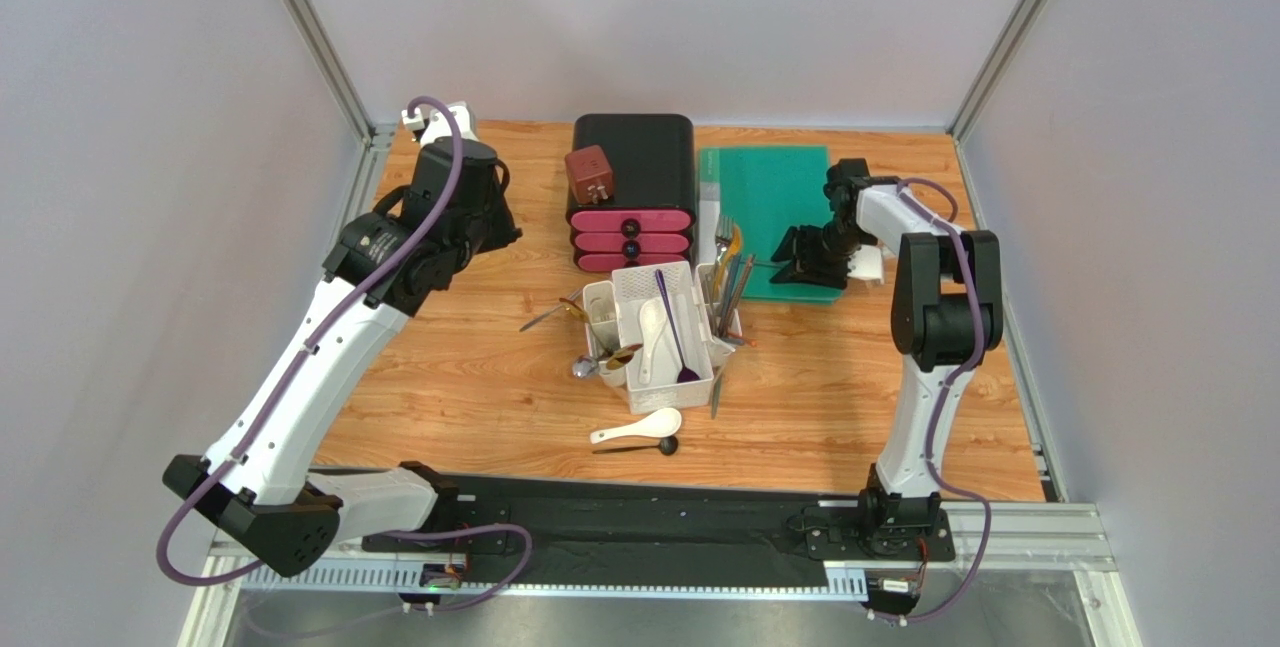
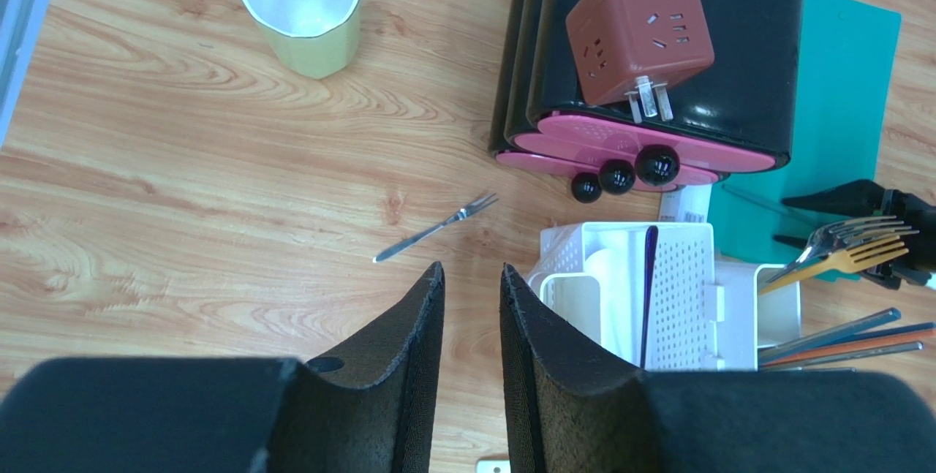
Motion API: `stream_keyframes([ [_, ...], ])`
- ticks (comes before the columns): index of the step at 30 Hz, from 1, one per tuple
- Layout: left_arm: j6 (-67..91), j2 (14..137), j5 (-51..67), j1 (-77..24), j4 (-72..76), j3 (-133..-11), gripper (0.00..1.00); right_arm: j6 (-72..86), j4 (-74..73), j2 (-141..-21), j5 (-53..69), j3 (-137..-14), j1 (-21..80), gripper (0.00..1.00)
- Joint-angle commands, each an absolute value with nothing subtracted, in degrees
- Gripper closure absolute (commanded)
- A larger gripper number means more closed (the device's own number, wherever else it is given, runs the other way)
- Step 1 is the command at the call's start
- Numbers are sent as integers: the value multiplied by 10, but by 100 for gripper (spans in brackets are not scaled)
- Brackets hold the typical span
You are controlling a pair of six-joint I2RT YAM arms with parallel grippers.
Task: Sort the eating utensils into containers
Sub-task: Pick up the knife at the center of the board.
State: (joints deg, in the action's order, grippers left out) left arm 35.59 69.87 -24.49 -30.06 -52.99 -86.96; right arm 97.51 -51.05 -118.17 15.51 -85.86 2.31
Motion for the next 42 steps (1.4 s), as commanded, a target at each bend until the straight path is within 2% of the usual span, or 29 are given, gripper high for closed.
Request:
stream_keyframes([
  [1,343,689,-250,-296,-533,-879,69,964,-532,-1196,158,-867,18,58],
  [3,342,689,-250,-296,-533,-880,69,958,-540,-1201,156,-873,16,71],
  [5,342,691,-250,-296,-533,-881,69,941,-547,-1214,156,-885,14,76],
  [9,341,690,-251,-295,-533,-882,69,913,-575,-1235,151,-907,13,100],
  [16,340,691,-254,-291,-537,-883,69,854,-584,-1215,117,-953,13,100],
  [20,341,692,-253,-289,-537,-883,69,767,-647,-1198,56,-1066,11,100],
  [24,337,697,-256,-285,-535,-887,69,688,-679,-1191,78,-1150,15,100],
  [27,328,705,-260,-279,-534,-896,69,636,-679,-1155,90,-1147,22,100],
  [34,322,713,-262,-272,-529,-901,68,455,-696,-1057,19,-1198,82,100],
  [38,324,711,-255,-271,-529,-890,68,416,-644,-982,11,-1187,114,100],
  [42,332,705,-236,-270,-529,-882,68,317,-593,-956,-25,-1214,192,100],
])
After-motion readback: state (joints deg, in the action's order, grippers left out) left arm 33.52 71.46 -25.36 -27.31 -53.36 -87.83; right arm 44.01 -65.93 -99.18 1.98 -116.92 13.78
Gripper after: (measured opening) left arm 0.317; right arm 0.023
